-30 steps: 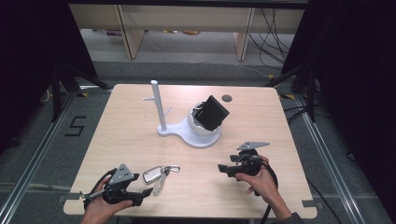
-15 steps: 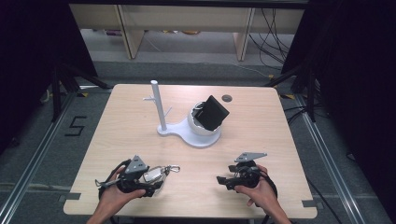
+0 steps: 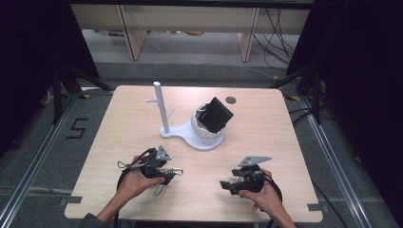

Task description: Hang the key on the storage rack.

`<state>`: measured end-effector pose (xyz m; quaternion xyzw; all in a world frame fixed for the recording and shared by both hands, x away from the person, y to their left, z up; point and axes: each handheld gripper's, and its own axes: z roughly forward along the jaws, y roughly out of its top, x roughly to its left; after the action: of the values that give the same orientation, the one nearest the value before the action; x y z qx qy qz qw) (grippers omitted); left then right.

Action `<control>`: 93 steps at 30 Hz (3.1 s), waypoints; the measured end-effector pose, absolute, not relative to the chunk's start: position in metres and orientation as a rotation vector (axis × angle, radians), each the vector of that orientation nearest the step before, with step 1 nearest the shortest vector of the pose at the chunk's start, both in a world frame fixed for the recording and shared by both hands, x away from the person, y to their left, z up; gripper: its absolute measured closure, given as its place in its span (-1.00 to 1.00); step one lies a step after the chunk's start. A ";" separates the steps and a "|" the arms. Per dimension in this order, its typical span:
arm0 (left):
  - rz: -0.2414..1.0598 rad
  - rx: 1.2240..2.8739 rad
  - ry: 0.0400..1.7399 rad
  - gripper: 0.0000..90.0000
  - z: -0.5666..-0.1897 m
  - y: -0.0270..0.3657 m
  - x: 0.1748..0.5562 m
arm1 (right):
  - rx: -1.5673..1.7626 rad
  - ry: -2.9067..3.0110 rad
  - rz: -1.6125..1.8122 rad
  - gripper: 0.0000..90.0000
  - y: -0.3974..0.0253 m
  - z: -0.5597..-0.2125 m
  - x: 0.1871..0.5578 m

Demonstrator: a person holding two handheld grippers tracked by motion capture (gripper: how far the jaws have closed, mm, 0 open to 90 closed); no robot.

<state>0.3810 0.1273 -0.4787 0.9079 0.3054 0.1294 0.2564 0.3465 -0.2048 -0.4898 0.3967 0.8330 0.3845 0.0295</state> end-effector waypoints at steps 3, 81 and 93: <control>0.345 2.505 0.828 -0.17 -0.479 0.121 0.388 | 1.235 2.574 1.198 -0.36 -0.205 -0.490 0.347; 0.295 3.057 0.679 0.65 -0.479 0.064 0.404 | 1.191 2.599 1.231 -0.32 -0.201 -0.487 0.345; 0.125 2.918 0.730 0.67 -0.478 0.085 0.414 | 1.191 2.593 1.232 -0.31 -0.202 -0.488 0.347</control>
<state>0.4142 0.0855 -0.4783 0.9672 0.2420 0.0413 0.0657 0.3466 -0.2022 -0.4876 0.3830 0.8342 0.3964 0.0169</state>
